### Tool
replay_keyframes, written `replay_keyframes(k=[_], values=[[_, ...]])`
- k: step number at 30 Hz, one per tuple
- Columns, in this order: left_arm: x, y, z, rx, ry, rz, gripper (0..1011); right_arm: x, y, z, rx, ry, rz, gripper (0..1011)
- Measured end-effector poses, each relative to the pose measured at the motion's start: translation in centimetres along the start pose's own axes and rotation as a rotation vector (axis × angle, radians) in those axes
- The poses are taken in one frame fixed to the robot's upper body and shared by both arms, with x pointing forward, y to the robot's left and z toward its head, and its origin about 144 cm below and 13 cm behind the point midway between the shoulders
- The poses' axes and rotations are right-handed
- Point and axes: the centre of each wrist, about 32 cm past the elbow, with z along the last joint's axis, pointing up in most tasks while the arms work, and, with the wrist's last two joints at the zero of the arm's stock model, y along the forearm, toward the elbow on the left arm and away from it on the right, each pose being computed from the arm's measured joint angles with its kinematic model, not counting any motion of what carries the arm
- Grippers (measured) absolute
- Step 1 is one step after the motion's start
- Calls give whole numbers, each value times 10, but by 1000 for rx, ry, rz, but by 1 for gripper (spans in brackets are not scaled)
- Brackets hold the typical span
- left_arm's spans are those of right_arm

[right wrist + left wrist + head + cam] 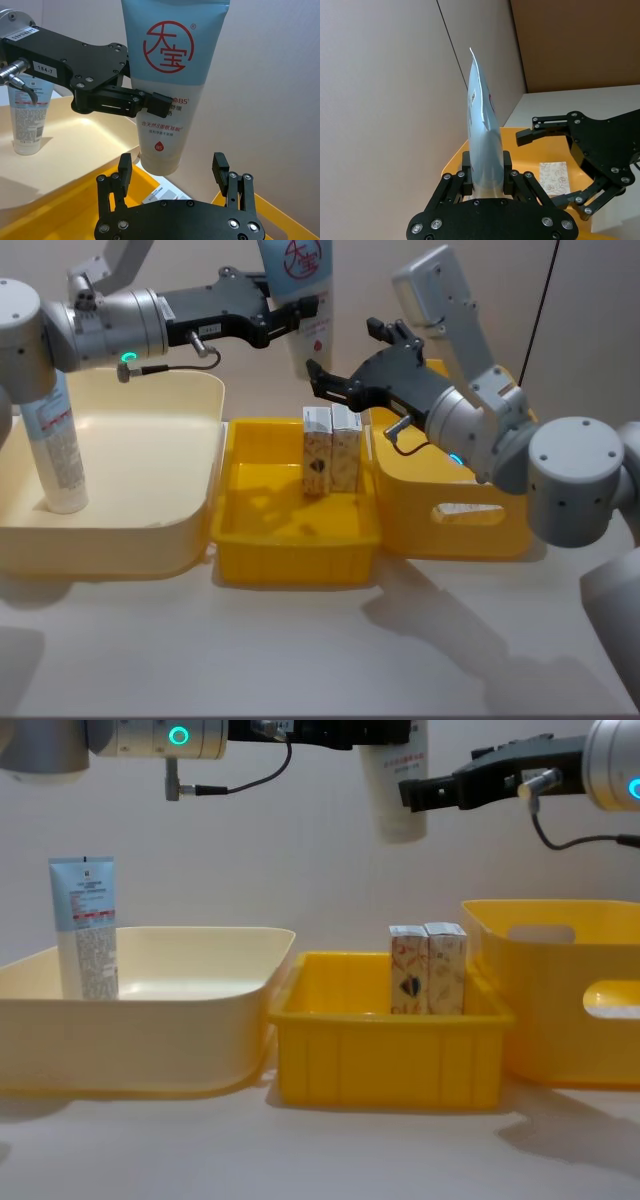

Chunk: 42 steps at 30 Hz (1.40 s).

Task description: Bimanual collaborative sorting of washing and personal care products

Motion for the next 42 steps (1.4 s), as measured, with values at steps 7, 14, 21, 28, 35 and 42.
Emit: replay_keyframes(k=[7,14,21,28,35,42], values=[[-1,-1,-1,-2,2,-5,315,-4,8,2,-7,2,-13,1001],[-3,0,-1,-5,2,-6,315,-8,16,2,-21,1,-32,1001],[-4,1,-1,-5,3,-4,315,-12,24,1,-36,-1,-45,1001],[-6,2,0,-3,3,-2,314,-17,31,0,-50,1,-49,1001],[-6,3,0,-2,4,-2,315,-21,38,-1,-64,9,-47,1001],[-7,3,-1,-6,6,-3,314,-24,44,-1,-72,16,-45,1001]])
